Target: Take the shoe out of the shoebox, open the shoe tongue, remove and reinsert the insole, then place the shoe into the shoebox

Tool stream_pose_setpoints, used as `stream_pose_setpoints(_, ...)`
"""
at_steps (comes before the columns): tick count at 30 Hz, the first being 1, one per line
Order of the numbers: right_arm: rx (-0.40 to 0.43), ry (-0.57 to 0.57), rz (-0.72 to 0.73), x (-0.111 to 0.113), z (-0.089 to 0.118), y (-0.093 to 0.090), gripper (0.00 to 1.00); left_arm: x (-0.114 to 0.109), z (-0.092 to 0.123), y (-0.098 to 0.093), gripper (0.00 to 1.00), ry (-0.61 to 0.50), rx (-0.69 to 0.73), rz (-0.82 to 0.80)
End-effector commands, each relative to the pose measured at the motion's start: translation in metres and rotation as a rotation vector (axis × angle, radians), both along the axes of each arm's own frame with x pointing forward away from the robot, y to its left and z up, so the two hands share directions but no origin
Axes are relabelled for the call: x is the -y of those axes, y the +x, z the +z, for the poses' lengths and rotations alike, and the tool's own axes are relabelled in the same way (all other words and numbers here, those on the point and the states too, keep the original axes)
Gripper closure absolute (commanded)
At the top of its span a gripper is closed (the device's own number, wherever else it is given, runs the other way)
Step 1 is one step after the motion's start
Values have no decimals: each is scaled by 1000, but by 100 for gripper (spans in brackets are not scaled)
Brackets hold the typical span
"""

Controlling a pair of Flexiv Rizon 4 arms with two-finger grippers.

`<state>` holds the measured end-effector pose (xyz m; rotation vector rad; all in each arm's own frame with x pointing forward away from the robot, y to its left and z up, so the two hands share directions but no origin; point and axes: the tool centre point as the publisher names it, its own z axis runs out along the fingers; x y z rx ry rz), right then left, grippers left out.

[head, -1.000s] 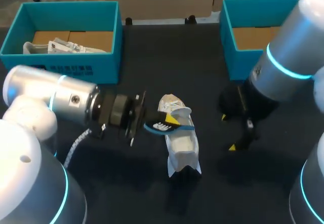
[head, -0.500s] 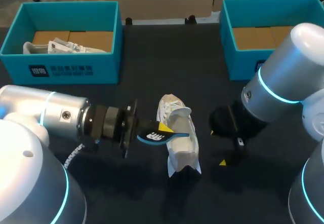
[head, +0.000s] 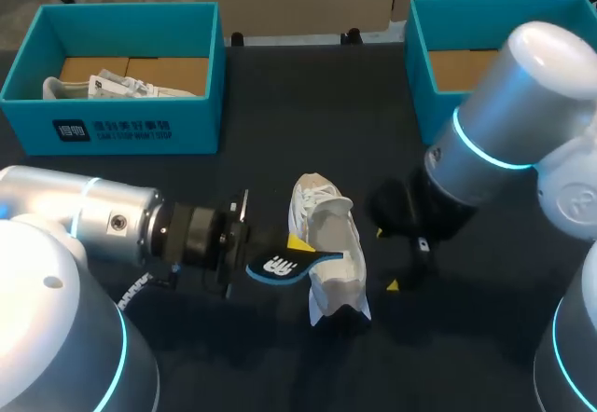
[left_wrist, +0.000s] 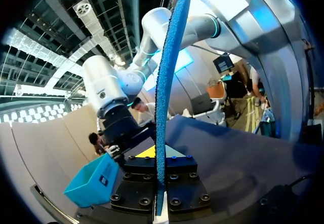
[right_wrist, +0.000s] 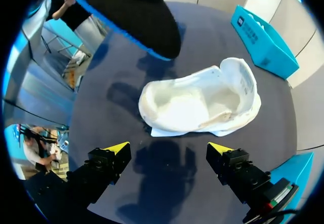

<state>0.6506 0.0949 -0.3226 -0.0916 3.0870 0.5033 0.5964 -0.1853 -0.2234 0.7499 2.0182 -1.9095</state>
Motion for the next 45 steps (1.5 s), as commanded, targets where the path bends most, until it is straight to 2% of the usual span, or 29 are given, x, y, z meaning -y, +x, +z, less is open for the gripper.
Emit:
stream_pose_setpoints(1,-14,-22,6,-16,-11,10,0,-3,-10,2,100,-12,-5,-6)
stream_pose_setpoints(6,-7,-14,9,-18,-16,9,0,-1,-17,3,100,-25,-21,-11)
stream_pose_setpoints(24,5,6,13,-15,-21,6,0,7,-17,-2,100,-44,5,-18)
stream_pose_setpoints(45,5,6,13,-15,-21,6,0,41,-33,18,100,-49,-41,1)
